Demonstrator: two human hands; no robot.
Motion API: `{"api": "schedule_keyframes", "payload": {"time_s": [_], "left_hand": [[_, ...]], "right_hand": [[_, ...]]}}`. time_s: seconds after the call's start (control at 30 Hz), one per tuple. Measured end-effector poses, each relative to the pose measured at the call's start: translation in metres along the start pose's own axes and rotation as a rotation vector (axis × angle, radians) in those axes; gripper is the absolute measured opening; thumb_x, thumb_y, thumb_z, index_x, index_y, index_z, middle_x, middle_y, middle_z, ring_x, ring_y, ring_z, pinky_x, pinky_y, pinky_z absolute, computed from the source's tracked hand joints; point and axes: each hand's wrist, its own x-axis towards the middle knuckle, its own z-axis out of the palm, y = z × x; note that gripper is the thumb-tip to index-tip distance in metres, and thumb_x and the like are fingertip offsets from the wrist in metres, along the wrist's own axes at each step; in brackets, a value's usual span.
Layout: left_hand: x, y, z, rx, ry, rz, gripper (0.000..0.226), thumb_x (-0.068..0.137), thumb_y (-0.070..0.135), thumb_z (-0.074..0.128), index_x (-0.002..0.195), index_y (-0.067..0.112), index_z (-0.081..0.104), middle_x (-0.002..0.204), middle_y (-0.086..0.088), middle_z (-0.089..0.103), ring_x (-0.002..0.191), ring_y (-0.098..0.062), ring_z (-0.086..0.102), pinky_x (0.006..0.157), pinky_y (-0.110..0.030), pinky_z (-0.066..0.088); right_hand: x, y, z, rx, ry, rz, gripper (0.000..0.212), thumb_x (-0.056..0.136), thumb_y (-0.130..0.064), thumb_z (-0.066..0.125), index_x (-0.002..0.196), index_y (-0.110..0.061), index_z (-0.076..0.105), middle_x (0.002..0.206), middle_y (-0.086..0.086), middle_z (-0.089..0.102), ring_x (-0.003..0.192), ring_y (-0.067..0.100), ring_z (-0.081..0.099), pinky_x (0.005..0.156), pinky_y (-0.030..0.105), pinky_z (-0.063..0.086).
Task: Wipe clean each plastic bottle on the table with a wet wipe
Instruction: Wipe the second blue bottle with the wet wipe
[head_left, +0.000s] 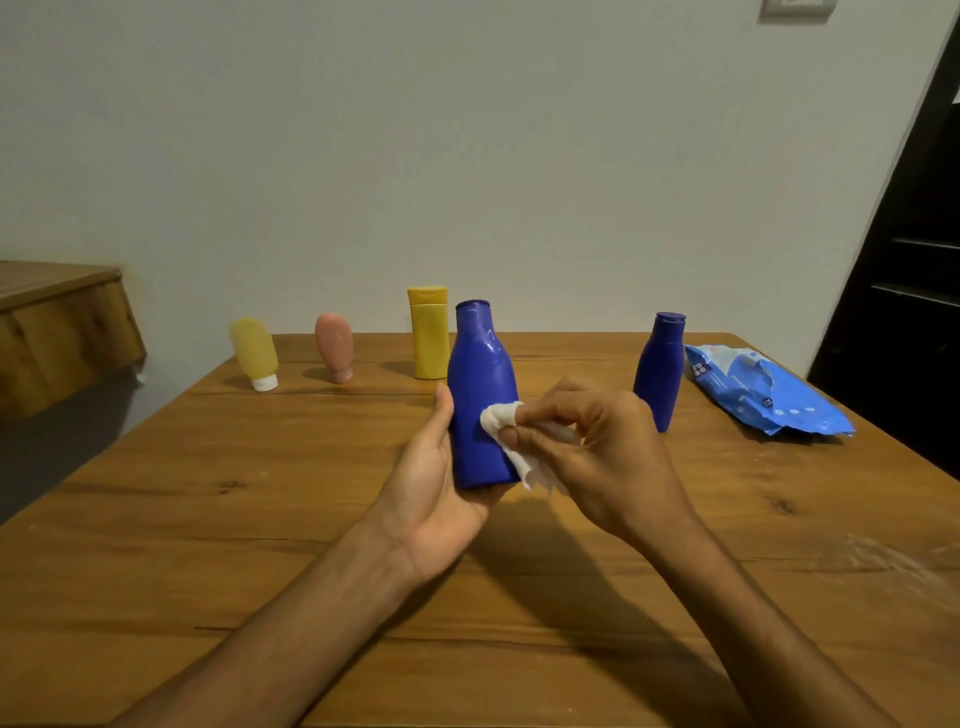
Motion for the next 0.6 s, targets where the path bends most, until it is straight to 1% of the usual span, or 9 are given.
{"api": "schedule_keyframes", "payload": {"time_s": [0.07, 0.1, 0.2, 0.23, 0.3, 0.37, 0.5, 0.53, 0.6], "left_hand": [[0.000, 0.002, -0.002, 0.011, -0.004, 0.009, 0.057, 0.099, 0.051, 0.039, 0.133, 0.009, 0.056, 0.110, -0.014, 0.070, 0.093, -0.021, 0.070, 0.078, -0.034, 0.058], [0.000, 0.002, -0.001, 0.026, -0.013, 0.013, 0.056, 0.099, 0.050, 0.039, 0.134, 0.010, 0.056, 0.112, -0.014, 0.070, 0.096, -0.022, 0.069, 0.081, -0.035, 0.057], [-0.003, -0.006, 0.000, 0.073, -0.050, 0.008, 0.051, 0.100, 0.049, 0.038, 0.134, 0.015, 0.057, 0.126, -0.016, 0.065, 0.110, -0.026, 0.064, 0.100, -0.045, 0.048], [-0.003, -0.009, 0.001, 0.088, -0.063, 0.012, 0.049, 0.101, 0.048, 0.037, 0.133, 0.018, 0.058, 0.127, -0.016, 0.065, 0.110, -0.026, 0.064, 0.101, -0.048, 0.046], [-0.003, -0.011, 0.002, 0.115, -0.089, 0.018, 0.047, 0.101, 0.047, 0.037, 0.133, 0.020, 0.058, 0.126, -0.015, 0.065, 0.104, -0.028, 0.065, 0.096, -0.050, 0.046], [-0.003, -0.009, 0.001, 0.137, -0.113, 0.020, 0.048, 0.100, 0.049, 0.037, 0.133, 0.021, 0.058, 0.122, -0.015, 0.066, 0.098, -0.027, 0.067, 0.089, -0.048, 0.049], [-0.002, -0.005, 0.000, 0.172, -0.144, 0.016, 0.050, 0.098, 0.053, 0.036, 0.131, 0.023, 0.059, 0.124, -0.014, 0.067, 0.098, -0.026, 0.067, 0.082, -0.046, 0.052], [-0.002, -0.006, 0.000, 0.171, -0.163, 0.005, 0.052, 0.098, 0.053, 0.036, 0.131, 0.022, 0.060, 0.120, -0.014, 0.067, 0.094, -0.027, 0.067, 0.080, -0.045, 0.052], [-0.003, -0.007, 0.000, 0.169, -0.187, -0.019, 0.054, 0.098, 0.054, 0.037, 0.131, 0.018, 0.060, 0.111, -0.016, 0.067, 0.086, -0.028, 0.065, 0.076, -0.042, 0.051]], "right_hand": [[0.000, -0.001, -0.002, 0.003, -0.057, -0.017, 0.022, 0.075, -0.026, 0.074, 0.095, -0.020, 0.072, 0.087, -0.014, 0.063, 0.084, -0.003, 0.060, 0.067, 0.009, 0.047], [0.001, 0.000, -0.002, 0.009, -0.046, -0.013, 0.022, 0.075, -0.026, 0.073, 0.096, -0.020, 0.072, 0.087, -0.014, 0.063, 0.084, -0.003, 0.060, 0.067, 0.009, 0.048], [0.001, 0.002, -0.001, 0.044, 0.109, 0.006, 0.021, 0.077, -0.025, 0.072, 0.097, -0.017, 0.071, 0.091, -0.009, 0.065, 0.084, 0.000, 0.060, 0.067, 0.012, 0.050], [0.002, 0.004, -0.001, 0.062, 0.157, 0.006, 0.021, 0.077, -0.024, 0.072, 0.097, -0.016, 0.071, 0.092, -0.008, 0.065, 0.084, 0.000, 0.060, 0.064, 0.013, 0.050], [0.003, 0.005, -0.002, 0.107, 0.201, 0.005, 0.025, 0.079, -0.023, 0.070, 0.102, -0.015, 0.070, 0.097, -0.005, 0.065, 0.087, 0.000, 0.060, 0.059, 0.011, 0.049], [0.003, 0.006, -0.003, 0.104, 0.201, -0.022, 0.028, 0.079, -0.025, 0.069, 0.105, -0.014, 0.069, 0.101, -0.004, 0.063, 0.091, 0.001, 0.059, 0.058, 0.008, 0.048], [0.004, 0.004, -0.006, 0.069, 0.127, -0.102, 0.029, 0.077, -0.036, 0.064, 0.100, -0.020, 0.070, 0.095, -0.014, 0.060, 0.092, -0.002, 0.058, 0.067, 0.008, 0.048], [0.005, 0.005, -0.007, 0.070, 0.133, -0.109, 0.028, 0.077, -0.035, 0.064, 0.099, -0.019, 0.070, 0.094, -0.015, 0.061, 0.092, -0.002, 0.058, 0.068, 0.008, 0.047], [0.006, 0.009, -0.010, 0.089, 0.197, -0.100, 0.027, 0.078, -0.030, 0.067, 0.101, -0.016, 0.071, 0.096, -0.010, 0.065, 0.091, 0.000, 0.060, 0.069, 0.009, 0.047]]}}
